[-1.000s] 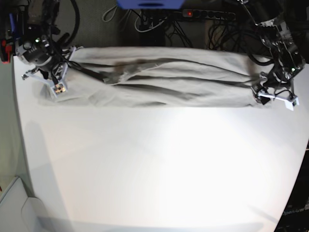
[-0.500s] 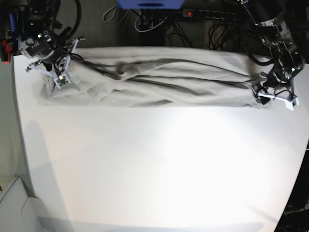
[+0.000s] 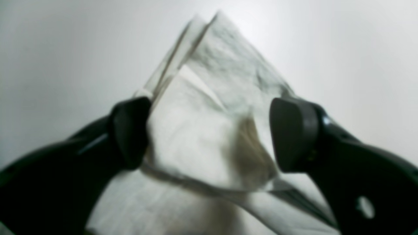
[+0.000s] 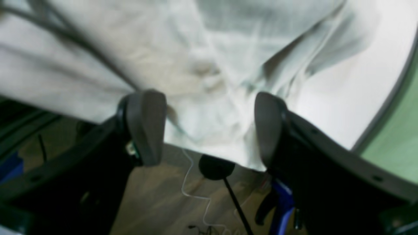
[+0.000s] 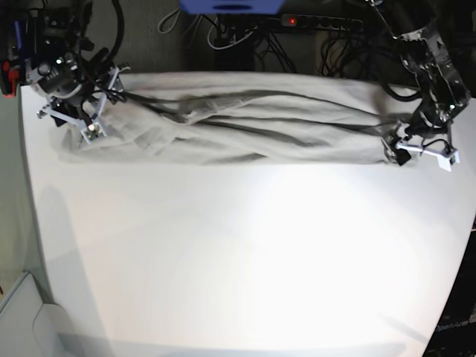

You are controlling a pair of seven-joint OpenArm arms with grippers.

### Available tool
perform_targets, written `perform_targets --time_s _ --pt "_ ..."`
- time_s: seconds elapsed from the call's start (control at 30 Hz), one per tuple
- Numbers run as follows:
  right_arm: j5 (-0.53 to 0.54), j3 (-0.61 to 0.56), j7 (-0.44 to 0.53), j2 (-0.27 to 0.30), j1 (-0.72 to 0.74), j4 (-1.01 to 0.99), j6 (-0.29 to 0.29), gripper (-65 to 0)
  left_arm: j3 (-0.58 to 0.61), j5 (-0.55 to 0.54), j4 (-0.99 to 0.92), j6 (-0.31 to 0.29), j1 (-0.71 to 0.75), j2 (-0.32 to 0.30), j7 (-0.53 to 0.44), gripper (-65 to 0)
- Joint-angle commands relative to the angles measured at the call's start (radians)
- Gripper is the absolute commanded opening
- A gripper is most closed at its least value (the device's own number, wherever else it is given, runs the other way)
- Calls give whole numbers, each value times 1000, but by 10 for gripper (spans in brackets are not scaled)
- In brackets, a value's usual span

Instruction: Layout the t-shirt on the table in an organized manner, then fold the t-shirt properly

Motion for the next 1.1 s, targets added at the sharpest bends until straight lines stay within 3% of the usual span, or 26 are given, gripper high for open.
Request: perform_targets --time_s 0.0,0.4,0.57,0.73,1.07 --pt "2 3 6 7 0 16 -4 -215 -3 9 6 12 19 -9 36 -8" --pt "2 2 6 2 28 7 -4 -215 4 6 26 8 28 -30 36 0" --pt "2 2 8 -8 77 -131 -4 -215 -1 4 72 8 28 -33 36 0" --pt "2 2 79 -11 100 -237 -4 -215 -1 4 119 8 28 -32 36 0" --pt "2 2 131 -8 108 -308 -4 -215 -1 3 181 8 8 -35 56 0"
